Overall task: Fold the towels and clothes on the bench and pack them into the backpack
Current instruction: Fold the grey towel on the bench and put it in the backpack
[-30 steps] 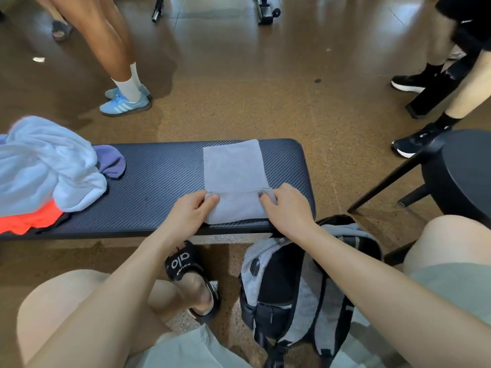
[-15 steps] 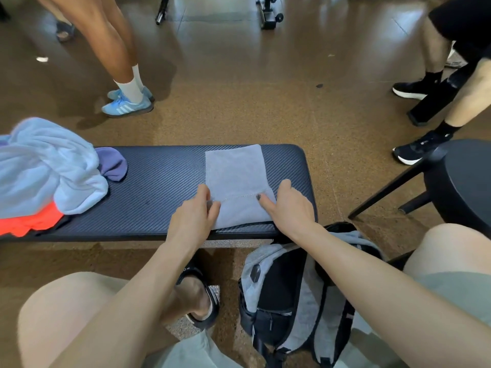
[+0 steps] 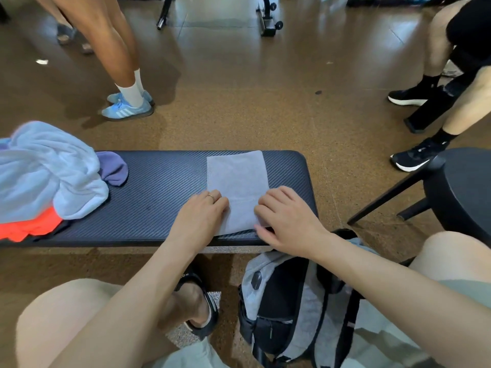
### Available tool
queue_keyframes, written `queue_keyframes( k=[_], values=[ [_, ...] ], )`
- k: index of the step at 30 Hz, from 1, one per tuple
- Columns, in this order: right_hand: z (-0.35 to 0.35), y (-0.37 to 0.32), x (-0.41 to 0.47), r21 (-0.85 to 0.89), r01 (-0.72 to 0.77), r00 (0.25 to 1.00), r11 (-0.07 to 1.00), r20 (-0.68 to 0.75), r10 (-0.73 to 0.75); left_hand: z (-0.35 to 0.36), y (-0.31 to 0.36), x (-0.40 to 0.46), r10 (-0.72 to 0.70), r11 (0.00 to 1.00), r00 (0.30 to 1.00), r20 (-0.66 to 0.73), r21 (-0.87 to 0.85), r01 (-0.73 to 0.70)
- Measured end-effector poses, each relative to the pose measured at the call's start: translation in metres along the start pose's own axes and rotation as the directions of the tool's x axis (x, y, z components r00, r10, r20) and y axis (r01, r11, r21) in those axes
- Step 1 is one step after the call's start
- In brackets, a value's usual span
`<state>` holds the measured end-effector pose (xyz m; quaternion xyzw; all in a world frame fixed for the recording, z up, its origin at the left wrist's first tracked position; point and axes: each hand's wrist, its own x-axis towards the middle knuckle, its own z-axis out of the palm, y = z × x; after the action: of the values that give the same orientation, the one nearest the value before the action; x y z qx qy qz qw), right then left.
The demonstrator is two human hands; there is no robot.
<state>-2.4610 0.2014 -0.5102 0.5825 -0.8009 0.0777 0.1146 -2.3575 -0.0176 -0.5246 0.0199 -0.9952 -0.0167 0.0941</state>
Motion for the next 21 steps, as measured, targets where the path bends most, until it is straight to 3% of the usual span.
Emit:
queue_keyframes(
  k=[2, 4, 8, 11, 13, 16, 18, 21],
  values=[
    [0.002, 0.002, -0.005, 0.066, -0.012, 0.990, 0.998, 0.138, 0.003, -0.003, -0.001, -0.003, -0.020, 0.996, 1.000, 0.000, -0.092, 0.020],
    [0.004, 0.009, -0.005, 0.121, -0.062, 0.982, 0.991, 0.186, 0.039, -0.009, -0.002, -0.005, -0.025, 0.987, 0.998, 0.052, -0.156, 0.033],
    [0.003, 0.015, 0.006, 0.119, -0.056, 0.984, 0.991, 0.173, 0.035, -0.014, -0.012, -0.011, 0.036, 0.982, 0.984, 0.177, -0.190, -0.001],
    [0.000, 0.015, 0.013, 0.236, -0.171, 0.984, 0.957, 0.096, 0.152, -0.015, -0.019, -0.013, 0.044, 0.962, 0.978, 0.204, -0.273, 0.014],
    [-0.009, 0.016, 0.019, 0.408, -0.322, 0.944, 0.854, 0.074, 0.321, -0.022, -0.019, -0.012, -0.014, 0.896, 0.987, 0.163, -0.436, 0.085],
    [-0.018, 0.019, 0.029, 0.602, -0.509, 0.837, 0.615, 0.181, 0.516, -0.030, -0.016, -0.006, -0.155, 0.751, 0.971, 0.182, -0.617, 0.235],
    [-0.017, 0.022, 0.034, 0.654, -0.572, 0.782, 0.495, 0.252, 0.570, -0.031, -0.016, -0.004, -0.238, 0.665, 0.931, 0.276, -0.652, 0.364],
    [-0.007, 0.023, 0.038, 0.631, -0.637, 0.734, 0.443, 0.321, 0.598, -0.024, -0.015, -0.004, -0.308, 0.574, 0.880, 0.361, -0.668, 0.474]
  ],
)
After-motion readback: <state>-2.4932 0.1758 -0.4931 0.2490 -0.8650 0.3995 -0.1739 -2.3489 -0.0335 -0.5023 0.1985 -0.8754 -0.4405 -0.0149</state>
